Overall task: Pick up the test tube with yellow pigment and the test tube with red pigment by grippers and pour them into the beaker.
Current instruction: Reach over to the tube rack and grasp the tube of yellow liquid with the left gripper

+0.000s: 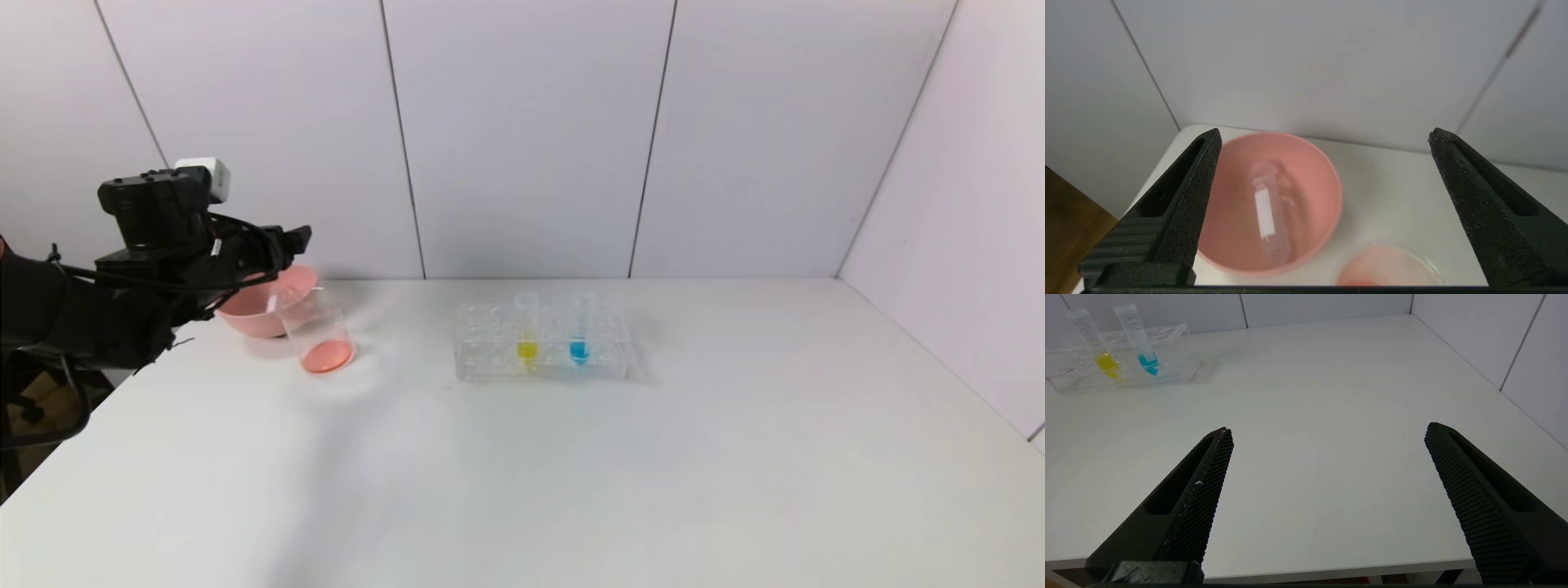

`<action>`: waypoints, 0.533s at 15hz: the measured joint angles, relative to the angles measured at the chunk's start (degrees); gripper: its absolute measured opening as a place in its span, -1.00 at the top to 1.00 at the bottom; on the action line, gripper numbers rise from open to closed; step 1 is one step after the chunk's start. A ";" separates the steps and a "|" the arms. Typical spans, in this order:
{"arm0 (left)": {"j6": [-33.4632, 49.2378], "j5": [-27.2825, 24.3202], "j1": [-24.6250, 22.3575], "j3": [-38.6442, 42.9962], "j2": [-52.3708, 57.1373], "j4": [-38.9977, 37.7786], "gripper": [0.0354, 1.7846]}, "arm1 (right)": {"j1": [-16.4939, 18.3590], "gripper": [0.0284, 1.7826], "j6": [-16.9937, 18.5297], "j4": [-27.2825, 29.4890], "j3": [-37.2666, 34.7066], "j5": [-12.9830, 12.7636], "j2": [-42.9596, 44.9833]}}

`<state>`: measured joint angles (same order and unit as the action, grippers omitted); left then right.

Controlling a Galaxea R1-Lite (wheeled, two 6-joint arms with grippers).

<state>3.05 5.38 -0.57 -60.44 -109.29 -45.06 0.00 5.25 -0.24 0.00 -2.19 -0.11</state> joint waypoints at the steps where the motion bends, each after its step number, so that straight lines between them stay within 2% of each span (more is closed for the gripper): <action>1: -0.13 -1.80 1.61 4.79 3.41 0.02 -0.98 | 0.00 -0.92 0.00 0.00 0.00 0.00 0.00; 3: -0.41 -4.61 6.69 13.31 9.55 -0.01 -0.98 | 0.00 -0.92 0.00 0.00 0.00 0.02 0.00; 5: -0.44 -5.08 13.39 19.10 14.23 -0.12 -0.98 | 0.00 -0.92 0.00 0.02 0.00 0.00 0.00; 8: 0.33 -0.48 24.19 23.84 18.22 -0.23 -0.98 | 0.00 -0.92 0.00 0.00 0.00 0.00 0.00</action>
<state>3.38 4.90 23.61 -36.60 -91.06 -45.29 0.00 5.25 -0.24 0.00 -2.19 -0.11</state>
